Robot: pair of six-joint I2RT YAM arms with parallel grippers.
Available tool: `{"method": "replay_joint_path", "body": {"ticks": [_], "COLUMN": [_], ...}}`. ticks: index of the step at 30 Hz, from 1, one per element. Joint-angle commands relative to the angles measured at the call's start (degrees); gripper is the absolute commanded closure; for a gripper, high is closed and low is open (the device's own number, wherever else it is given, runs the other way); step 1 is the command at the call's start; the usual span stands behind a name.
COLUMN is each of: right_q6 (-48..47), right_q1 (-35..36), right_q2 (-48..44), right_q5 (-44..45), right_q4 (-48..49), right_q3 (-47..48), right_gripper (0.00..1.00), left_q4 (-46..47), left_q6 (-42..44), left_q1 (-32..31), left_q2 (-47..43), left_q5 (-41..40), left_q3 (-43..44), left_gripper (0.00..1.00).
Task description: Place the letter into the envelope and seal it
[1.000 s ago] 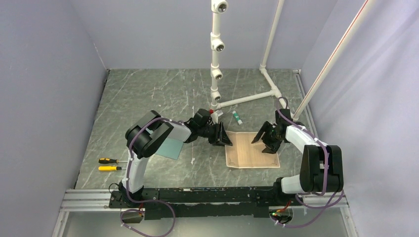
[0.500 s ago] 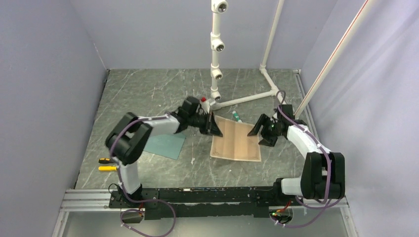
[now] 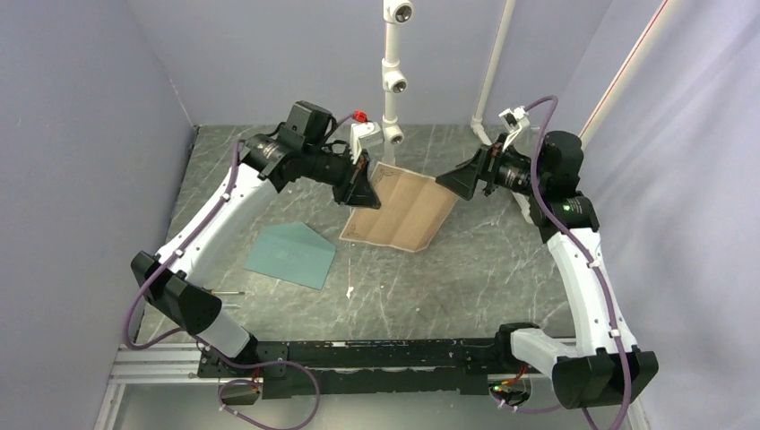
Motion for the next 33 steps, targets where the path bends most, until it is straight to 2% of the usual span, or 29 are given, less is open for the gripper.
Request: {"method": "replay_joint_path", "body": {"ticks": [1,5,9,12,15,17,18,21,23,24,26,27,28,29,31,33], "right_q6": [-8.81,-19.52,-36.04,-39.6,-39.76,-39.08,-39.01,-36.76,-35.28,-34.29,-31.62,-29.95,-28.67,-27.57,-25.21,-23.96], "right_q1": [2.15,6.13,11.38,12.73,14.16,14.66,14.91,15.48,15.5,15.51,15.52,15.52,15.52,15.52,15.52,15.51], "right_q2": [1.32,4.57,9.95,12.99,14.18,14.66,15.08,15.24,14.22,13.49,11.65,10.53,9.25,8.24,6.64,5.47], "right_q5": [-10.94,-13.05,-10.4,-7.17,-6.76,-6.8,-6.33,-3.76,-3.24,-2.97,-1.41,0.06,1.32,2.08,4.15,5.17], "right_q4": [2.13,-10.45,-29.94,-36.33,-37.04,-36.79,-37.0,-35.33,-32.94,-31.24,-26.1,-23.04,-20.13,-17.48,-12.09,-8.13], "right_q3": [5.98,12.85,19.79,21.53,22.13,22.44,22.73,22.98,22.35,21.84,20.14,19.08,17.85,16.78,15.13,14.1], "right_gripper": [0.01,0.02,0.11,0.18,0.28,0.43,0.54,0.97,1.0,1.0,1.0,1.0,1.0,1.0,1.0,1.0], "left_q4": [-16.86,-17.17,-16.56,-16.36,-16.71,-17.38,-17.4,-16.45,-15.44,-15.24,-14.76,-14.31,-13.41,-12.38,-10.13,-7.11], "left_q6": [12.29,14.3,16.29,17.28,17.71,17.96,17.94,17.01,15.22,14.82,14.09,13.6,13.08,12.55,11.73,10.74], "left_q1": [0.14,0.19,0.21,0.23,0.23,0.23,0.23,0.23,0.27,0.23,0.23,0.23,0.23,0.23,0.23,0.27], "left_q2": [-0.74,-2.83,-5.08,-6.39,-6.55,-6.3,-6.22,-6.5,-6.71,-6.8,-7.14,-7.47,-8.02,-8.75,-10.68,-12.8], "left_q5": [-0.52,-2.26,-3.96,-5.7,-6.9,-6.74,-6.64,-7.41,-8.95,-9.34,-9.73,-9.72,-9.6,-9.19,-7.31,-5.52], "left_q3": [6.52,7.75,6.79,6.0,6.28,7.0,7.27,7.18,7.24,7.63,8.66,9.1,9.36,9.56,9.92,9.92], "left_gripper": [0.98,0.97,0.98,0.97,0.98,0.98,0.98,0.97,0.97,0.9,0.59,0.39,0.26,0.18,0.09,0.07]}}
